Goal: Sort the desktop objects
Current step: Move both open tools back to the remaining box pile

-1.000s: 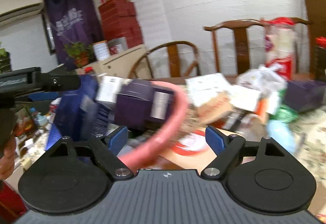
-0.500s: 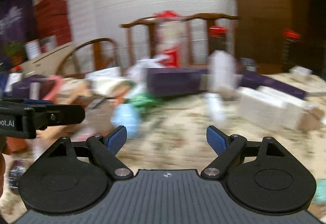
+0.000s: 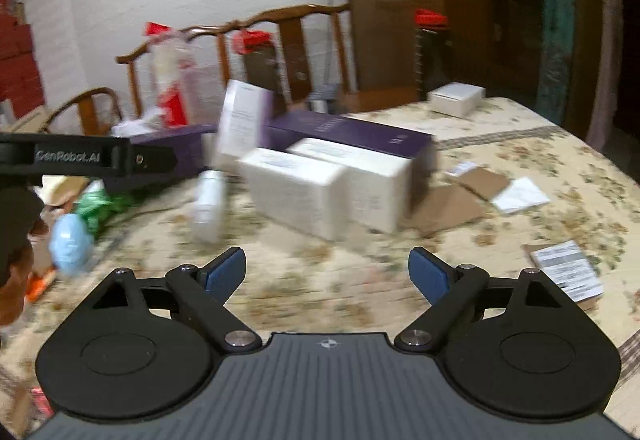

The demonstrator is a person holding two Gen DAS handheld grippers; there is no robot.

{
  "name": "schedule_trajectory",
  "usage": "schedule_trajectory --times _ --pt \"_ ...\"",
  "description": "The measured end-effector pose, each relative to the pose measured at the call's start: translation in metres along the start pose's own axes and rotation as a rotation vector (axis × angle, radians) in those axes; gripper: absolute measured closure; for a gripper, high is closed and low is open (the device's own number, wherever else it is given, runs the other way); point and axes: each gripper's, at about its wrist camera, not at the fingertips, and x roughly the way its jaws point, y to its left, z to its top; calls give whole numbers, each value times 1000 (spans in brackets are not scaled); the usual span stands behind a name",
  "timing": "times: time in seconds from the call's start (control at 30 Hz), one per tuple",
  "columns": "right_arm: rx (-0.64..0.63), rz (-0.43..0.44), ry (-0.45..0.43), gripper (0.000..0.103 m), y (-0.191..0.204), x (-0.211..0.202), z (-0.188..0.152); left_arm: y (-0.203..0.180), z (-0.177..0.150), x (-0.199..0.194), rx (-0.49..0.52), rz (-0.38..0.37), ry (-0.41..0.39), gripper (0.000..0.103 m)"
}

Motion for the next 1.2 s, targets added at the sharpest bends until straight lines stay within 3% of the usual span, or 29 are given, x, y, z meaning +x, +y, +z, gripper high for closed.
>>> schedule_trajectory --times 0.1,0.27,0.43,0.53,0.73,0.93,1.07,1.13,1.2 --pt "-21 -51 -10 13 -15 11 5 -11 3 23 60 49 9 0" --pt "-100 -118 -29 15 -33 36 22 -16 -1 35 83 28 -3 0" --pt "-93 -120 16 24 -46 66 32 -19 6 46 127 76 -23 0" --pt "-59 -112 38 25 -49 78 31 -16 13 57 103 74 -16 0" --pt "-17 -42 54 30 -37 92 28 -17 17 83 27 -4 17 0" --pt "-27 58 83 30 -17 83 22 -10 6 73 -40 -167 87 0" --pt "-22 217 107 29 1 68 13 0 -5 59 -43 -227 144 0" --pt "-35 304 121 29 13 59 9 4 -7 49 -24 -180 143 0" --pt "-81 279 94 29 21 49 9 10 -6 41 5 -77 110 0"
